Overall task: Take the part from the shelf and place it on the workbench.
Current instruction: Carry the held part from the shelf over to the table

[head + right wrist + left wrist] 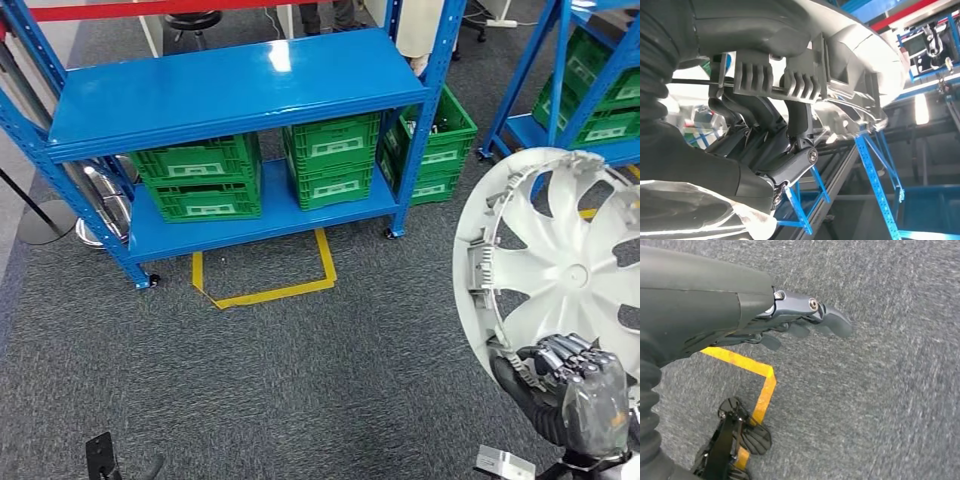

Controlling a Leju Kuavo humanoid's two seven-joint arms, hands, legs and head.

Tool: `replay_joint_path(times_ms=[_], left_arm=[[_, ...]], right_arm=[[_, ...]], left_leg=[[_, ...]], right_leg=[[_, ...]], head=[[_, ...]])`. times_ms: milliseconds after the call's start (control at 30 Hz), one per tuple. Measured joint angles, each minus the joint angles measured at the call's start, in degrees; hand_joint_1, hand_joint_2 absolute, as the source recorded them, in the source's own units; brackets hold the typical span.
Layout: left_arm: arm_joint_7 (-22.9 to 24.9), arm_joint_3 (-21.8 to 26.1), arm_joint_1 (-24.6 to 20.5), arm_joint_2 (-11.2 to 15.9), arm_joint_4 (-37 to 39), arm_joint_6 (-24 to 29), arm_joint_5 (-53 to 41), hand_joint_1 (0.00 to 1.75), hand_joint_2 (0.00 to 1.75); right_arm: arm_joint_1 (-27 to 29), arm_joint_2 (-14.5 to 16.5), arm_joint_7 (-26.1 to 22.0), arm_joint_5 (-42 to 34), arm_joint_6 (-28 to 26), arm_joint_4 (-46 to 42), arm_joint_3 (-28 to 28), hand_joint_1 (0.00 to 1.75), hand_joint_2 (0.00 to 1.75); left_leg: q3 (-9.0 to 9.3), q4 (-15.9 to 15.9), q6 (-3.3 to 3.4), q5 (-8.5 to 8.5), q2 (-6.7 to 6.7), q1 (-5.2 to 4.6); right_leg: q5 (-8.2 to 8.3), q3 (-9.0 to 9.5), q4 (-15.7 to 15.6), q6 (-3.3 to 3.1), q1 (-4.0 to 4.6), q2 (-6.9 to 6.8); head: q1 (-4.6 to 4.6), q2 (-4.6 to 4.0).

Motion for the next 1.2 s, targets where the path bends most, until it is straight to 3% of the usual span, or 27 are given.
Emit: replay_joint_path(times_ms=[33,100,133,200,267,300,367,433,500,533,567,600,633,700,767,800,867,933,1000,1067,1133,1200], left_arm=[[-0.2,0.01,-0.05,0.07,-0.01,-0.24,0.2,0.0,1.75],[-0.73,0.03,-0.14,0.25,-0.02,-0.72,0.5,0.0,1.75],[-0.95,0.04,-0.14,0.34,-0.02,-0.92,0.56,0.0,1.75],[-1.13,0.04,-0.15,0.61,-0.02,-1.09,0.64,0.0,1.75],[-1.09,0.04,-0.11,0.74,-0.01,-0.94,0.61,0.0,1.75],[-1.01,0.03,-0.1,0.71,-0.01,-0.78,0.58,0.0,1.75],[-0.74,0.02,-0.1,0.51,0.0,-0.4,0.52,0.0,1.75],[-0.57,0.02,-0.02,0.32,0.0,-0.05,0.5,0.0,1.75],[-0.57,0.02,0.11,0.2,0.01,0.17,0.49,0.0,1.75],[-0.58,0.02,0.13,0.12,0.01,0.27,0.46,0.0,1.75],[-0.6,0.02,0.1,0.06,0.01,0.36,0.42,0.0,1.75],[-0.63,0.02,0.06,-0.01,0.01,0.44,0.38,0.0,1.75],[-0.65,0.01,0.07,-0.07,0.01,0.51,0.34,0.0,1.75],[-0.68,0.0,0.23,-0.15,0.01,0.57,0.33,0.0,1.75],[-0.68,0.01,0.46,-0.16,0.01,0.65,0.33,0.0,1.75],[-0.68,0.01,0.53,-0.16,0.01,0.69,0.33,0.0,1.75],[-0.68,0.01,0.57,-0.16,0.01,0.73,0.33,0.0,1.75],[-0.68,0.0,0.59,-0.15,0.01,0.74,0.33,0.0,1.75],[-0.68,-0.01,0.61,-0.14,0.01,0.75,0.32,0.0,1.75],[-0.68,-0.01,0.56,-0.29,0.01,0.76,0.31,0.0,1.75],[-0.72,-0.02,0.44,-0.42,-0.01,0.73,0.26,0.0,1.75],[-0.79,-0.05,0.37,-0.4,-0.02,0.52,0.17,0.0,1.75]], right_arm=[[0.05,0.09,-0.03,-0.13,-0.08,-0.15,0.05,1.75,1.75],[0.61,0.17,-0.09,-0.65,-0.27,-0.51,0.06,1.75,1.75],[0.79,0.21,-0.14,-1.03,-0.37,-0.66,0.05,1.75,1.75],[1.11,0.37,-0.29,-1.64,-0.53,-0.79,0.04,1.75,1.75],[1.63,0.62,-0.54,-1.84,-0.6,-0.78,0.06,1.75,1.75],[1.88,0.73,-0.66,-1.82,-0.6,-0.78,0.07,1.75,1.75],[2.17,0.87,-0.9,-1.83,-0.6,-0.77,0.06,1.75,1.75],[2.09,0.97,-1.17,-1.91,-0.6,-0.76,-0.01,1.75,1.75],[2.03,1.06,-1.41,-2.01,-0.58,-0.74,-0.14,1.75,1.75],[2.08,1.11,-1.51,-2.04,-0.57,-0.73,-0.19,1.75,1.75],[2.15,1.17,-1.58,-2.04,-0.56,-0.72,-0.25,1.75,1.75],[2.11,1.23,-1.66,-2.02,-0.55,-0.72,-0.3,1.75,1.75],[1.96,1.31,-1.73,-1.99,-0.55,-0.74,-0.32,1.75,1.75],[1.63,1.51,-1.85,-1.94,-0.52,-0.75,-0.32,1.75,1.75],[1.56,1.7,-1.92,-1.92,-0.5,-0.74,-0.29,1.75,1.75],[1.57,1.76,-1.93,-1.92,-0.5,-0.73,-0.29,1.75,1.75],[1.57,1.89,-1.94,-1.91,-0.49,-0.73,-0.3,1.75,1.75],[1.49,1.99,-1.94,-1.92,-0.49,-0.74,-0.3,1.75,1.75],[1.42,2.05,-2.0,-1.91,-0.5,-0.76,-0.31,1.75,1.75],[1.55,2.08,-2.06,-1.91,-0.51,-0.79,-0.33,1.75,1.75],[1.67,2.11,-2.12,-2.09,-0.51,-0.8,-0.34,1.75,1.75],[1.58,2.19,-2.28,-2.5,-0.51,-0.81,-0.33,1.75,1.75]], left_leg=[[-0.04,-0.4,0.1,0.04,0.54,0.06],[-0.14,-0.96,0.53,0.42,1.84,0.26],[-0.18,-1.22,0.76,0.63,2.6,0.36],[-0.42,-1.27,1.01,0.77,4.19,0.22],[-0.61,-1.2,1.05,0.77,5.91,0.08],[-0.66,-1.17,1.04,0.75,6.75,0.05],[-0.58,-1.12,0.92,0.64,8.32,0.0],[-0.53,-0.96,0.58,0.43,9.68,-0.31],[-0.59,-0.78,0.18,0.34,10.94,-0.67],[-0.58,-0.71,-0.01,0.33,11.59,-0.72],[-0.56,-0.59,-0.33,0.09,11.63,-0.65],[-0.73,0.08,-0.67,-0.62,10.64,-0.51],[-1.28,1.71,-0.99,-1.91,9.1,-0.35],[-3.88,8.41,-1.4,-5.83,5.8,-0.03],[-6.55,14.97,-1.51,-8.29,5.0,0.06],[-6.79,15.68,-1.5,-7.91,4.92,0.09],[-4.45,10.73,-1.34,-4.2,4.14,0.26],[-1.25,3.55,-1.11,-1.1,1.18,0.62],[-0.14,0.54,-0.94,-0.7,-0.52,0.76],[-0.19,0.04,-0.5,-0.57,0.82,0.73],[-0.18,-0.48,0.25,-0.09,2.43,0.83],[-0.32,-0.7,0.67,0.14,4.13,0.71]], right_leg=[[0.23,-0.44,-0.02,0.4,-0.09,0.39],[-0.46,-1.45,0.84,1.03,0.0,-1.42],[-1.75,-2.42,2.71,1.25,0.11,-3.09],[-5.53,-5.49,9.63,1.68,0.12,-5.98],[-7.55,-7.74,15.37,2.01,0.01,-6.67],[-7.07,-7.42,15.4,2.1,-0.01,-6.86],[-3.9,-3.56,9.18,2.04,0.02,-8.12],[-1.91,0.65,2.04,1.58,0.47,-10.62],[-1.83,1.69,-0.14,0.79,0.9,-11.35],[-1.65,1.46,-0.2,0.33,0.86,-10.63],[-1.46,1.33,-0.28,-0.06,0.76,-9.99],[-1.25,1.24,-0.38,-0.45,0.62,-9.3],[-1.04,1.17,-0.52,-0.82,0.46,-8.67],[-0.77,1.01,-0.58,-1.3,0.33,-7.29],[-0.65,0.84,-0.51,-1.46,0.34,-5.74],[-0.6,0.79,-0.44,-1.46,0.34,-4.92],[-0.52,0.76,-0.23,-1.36,0.31,-3.27],[-0.4,0.46,0.14,-1.03,0.36,-1.73],[-0.03,-0.34,0.38,-0.28,0.25,-0.27],[0.44,-1.09,0.32,0.62,-0.05,0.94],[-0.63,-2.23,1.77,1.2,0.07,-1.03],[-4.04,-4.96,7.61,1.56,0.23,-4.85]], head=[[-0.06,0.0],[0.1,0.0],[0.24,0.0],[0.5,0.0],[0.49,0.0],[0.5,0.0],[0.5,0.0],[0.52,0.0],[0.49,0.0],[0.48,0.0],[0.48,0.0],[0.46,0.0],[0.43,0.0],[0.32,0.0],[0.28,0.0],[0.28,0.0],[0.28,0.0],[0.33,0.0],[0.35,0.01],[0.34,0.01],[0.64,0.0],[1.02,0.0]])
